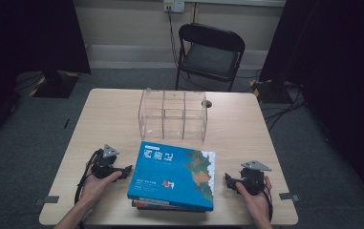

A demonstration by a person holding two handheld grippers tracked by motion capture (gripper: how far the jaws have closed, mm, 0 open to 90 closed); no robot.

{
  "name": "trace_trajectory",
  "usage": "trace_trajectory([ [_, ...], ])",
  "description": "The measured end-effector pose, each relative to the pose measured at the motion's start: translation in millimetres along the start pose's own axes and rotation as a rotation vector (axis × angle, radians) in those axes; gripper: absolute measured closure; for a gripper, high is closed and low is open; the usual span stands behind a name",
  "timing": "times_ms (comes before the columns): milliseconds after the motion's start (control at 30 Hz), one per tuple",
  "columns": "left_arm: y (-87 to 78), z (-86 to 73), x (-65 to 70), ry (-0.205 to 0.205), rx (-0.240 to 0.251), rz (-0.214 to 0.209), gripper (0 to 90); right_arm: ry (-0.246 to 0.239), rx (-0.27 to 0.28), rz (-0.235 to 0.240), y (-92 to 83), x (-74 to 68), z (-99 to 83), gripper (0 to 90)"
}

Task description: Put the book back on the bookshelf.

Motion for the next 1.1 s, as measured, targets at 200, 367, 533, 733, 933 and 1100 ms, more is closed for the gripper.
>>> trace_trajectory([
  [200, 0.0, 0.1, 0.3, -0.001, -0.002, -0.006, 16.4, 0.002, 0.0, 0.0, 0.0, -0.1, 0.1, 12.2],
  [367, -4.5, 3.1, 4.2, -0.027, 0.011, -0.055, 18.7, -0.002, -0.007, 0.011, -0.3, -0.8, 0.8, 13.1],
  [533, -15.4, 8.5, 8.8, -0.048, 0.046, -0.099, 22.4, -0.008, -0.017, 0.098, -3.9, -10.4, 2.8, 17.1],
  [733, -35.1, 17.5, 20.6, -0.037, 0.1, -0.147, 28.1, -0.016, 0.02, 0.138, -15.1, -17.6, 8.7, 22.7],
  [933, -61.6, 27.0, 34.8, -0.025, 0.169, -0.183, 34.2, -0.031, 0.113, 0.173, -45.1, -22.8, 32.5, 30.9],
  [1100, -80.6, 39.0, 38.8, -0.023, 0.216, -0.202, 38.4, -0.05, 0.158, 0.214, -60.5, -28.0, 56.3, 38.3],
])
Point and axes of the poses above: each handheld gripper's, and its own axes: y roughly forward along the jaws, z roughly out of its top, x roughly to its right, the point moved 10 cm from there along y, roughly forward along the jaws, and after that the axes turned 11 degrees about -x, right-handed, at the moved point
